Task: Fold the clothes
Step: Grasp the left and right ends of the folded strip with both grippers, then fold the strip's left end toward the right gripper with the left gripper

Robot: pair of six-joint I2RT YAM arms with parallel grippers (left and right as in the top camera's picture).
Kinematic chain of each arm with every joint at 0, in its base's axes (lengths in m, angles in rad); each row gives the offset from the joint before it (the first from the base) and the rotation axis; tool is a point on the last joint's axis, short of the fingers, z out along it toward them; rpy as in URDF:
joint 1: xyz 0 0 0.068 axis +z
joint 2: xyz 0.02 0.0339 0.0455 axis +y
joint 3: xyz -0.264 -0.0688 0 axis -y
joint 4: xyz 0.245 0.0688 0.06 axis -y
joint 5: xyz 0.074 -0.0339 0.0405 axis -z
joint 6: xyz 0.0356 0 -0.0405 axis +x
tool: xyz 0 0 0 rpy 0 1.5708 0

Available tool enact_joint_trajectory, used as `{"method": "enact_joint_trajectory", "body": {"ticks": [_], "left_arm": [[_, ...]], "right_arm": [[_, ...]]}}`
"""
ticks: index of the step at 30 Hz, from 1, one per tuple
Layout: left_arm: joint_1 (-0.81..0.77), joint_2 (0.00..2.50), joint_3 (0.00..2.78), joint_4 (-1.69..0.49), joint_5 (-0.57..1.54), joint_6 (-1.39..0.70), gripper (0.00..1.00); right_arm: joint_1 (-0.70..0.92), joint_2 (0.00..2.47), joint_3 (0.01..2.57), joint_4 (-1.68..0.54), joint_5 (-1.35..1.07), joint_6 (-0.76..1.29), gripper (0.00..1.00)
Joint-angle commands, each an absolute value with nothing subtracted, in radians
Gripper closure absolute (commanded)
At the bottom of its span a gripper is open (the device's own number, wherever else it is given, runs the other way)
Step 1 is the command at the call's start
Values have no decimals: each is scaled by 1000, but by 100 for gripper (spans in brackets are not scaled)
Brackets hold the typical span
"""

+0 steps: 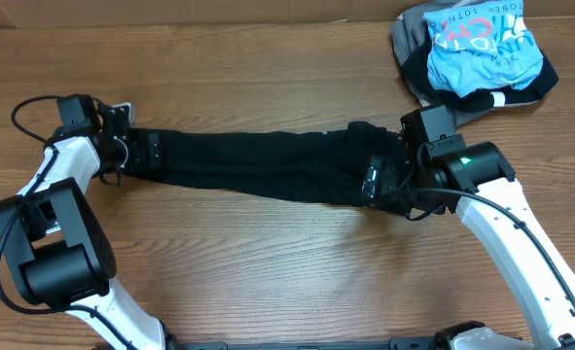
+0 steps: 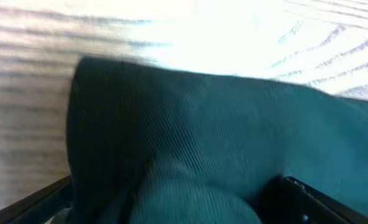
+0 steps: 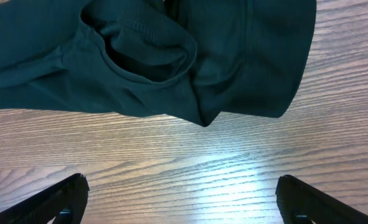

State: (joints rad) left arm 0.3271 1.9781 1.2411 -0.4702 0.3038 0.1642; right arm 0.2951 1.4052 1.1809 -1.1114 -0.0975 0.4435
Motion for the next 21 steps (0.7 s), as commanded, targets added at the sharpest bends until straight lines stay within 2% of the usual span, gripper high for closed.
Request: {"method": "enact_joint_trajectory", "body": {"ticks": [1,4,8,10,11,14,15,21], "left_arm": [[322,2009,1261,-445,286,187,0],[322,2011,1261,-431,277,187,6],[320,2022,1261,-433,277,187,27],[319,2031,1261,-445,273,188,46],[319,2035,1261,-453,269,187,63],[320,2042,1252,-475,254,187,92],[320,2042,1250,-480,248,187,96],[353,2007,1300,-559,117,127,96]], "right_arm": [[292,1382,1183,-1109,-100,437,0],[292,1382,1183,-1108,-100,437,0],[292,1382,1183,-1108,-100,437,0],[292,1382,1183,-1108,-99,437,0],[292,1382,1183,-1108,-99,437,0],[292,1382,1183,-1108,-99,438,0],[292,1382,1183,-1107,-99,438,1],[292,1382,1183,-1096,-109,444,6]]}}
